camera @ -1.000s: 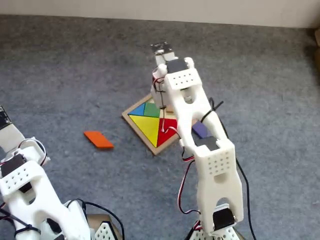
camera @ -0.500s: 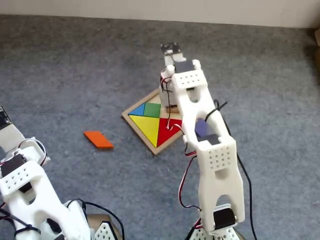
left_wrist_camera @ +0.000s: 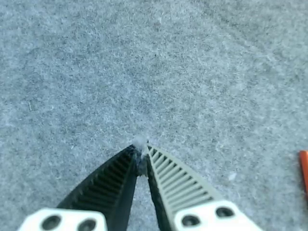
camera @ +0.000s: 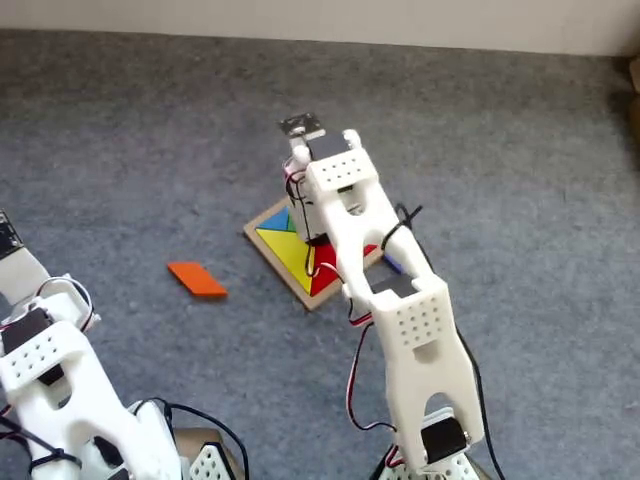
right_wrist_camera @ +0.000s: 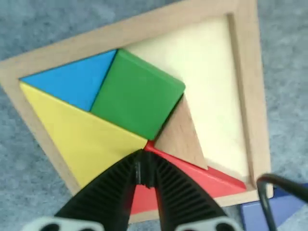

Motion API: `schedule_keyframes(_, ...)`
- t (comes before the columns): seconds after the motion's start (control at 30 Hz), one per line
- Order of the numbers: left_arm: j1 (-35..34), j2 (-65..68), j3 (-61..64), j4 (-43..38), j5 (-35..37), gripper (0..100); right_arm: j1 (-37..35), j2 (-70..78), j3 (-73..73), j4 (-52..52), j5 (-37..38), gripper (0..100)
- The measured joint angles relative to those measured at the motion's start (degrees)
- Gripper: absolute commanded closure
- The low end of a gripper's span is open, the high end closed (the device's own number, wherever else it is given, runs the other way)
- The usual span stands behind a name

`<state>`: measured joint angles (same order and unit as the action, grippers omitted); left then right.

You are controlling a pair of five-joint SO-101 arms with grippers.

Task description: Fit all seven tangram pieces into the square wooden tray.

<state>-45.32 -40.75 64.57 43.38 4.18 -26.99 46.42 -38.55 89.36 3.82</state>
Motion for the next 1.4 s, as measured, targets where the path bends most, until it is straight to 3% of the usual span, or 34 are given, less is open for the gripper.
schedule_keyframes(0.47, 0.00, 0.00, 0.00, 0.00, 0.00, 98, -1.67, -3.52, -14.68, 9.85, 0.09, 99.4)
schedule_keyframes(0.7, 0.00, 0.00, 0.00, 0.00, 0.00, 98, -9.58, -4.92, -16.97, 10.29, 0.09, 99.3)
schedule_keyframes(0.8, -1.49, 0.00, 0.00, 0.00, 0.35, 98, -15.12, -4.84, -16.97, 10.29, 0.09, 94.3)
schedule_keyframes(0.97, -3.43, 0.00, 0.00, 0.00, 0.35, 98, -21.71, -1.58, -16.97, 7.65, -3.08, 76.6)
schedule_keyframes(1.4, -3.60, 0.00, 0.00, 0.00, 0.35, 98, -29.63, 4.66, -16.97, 4.04, -4.75, 75.7)
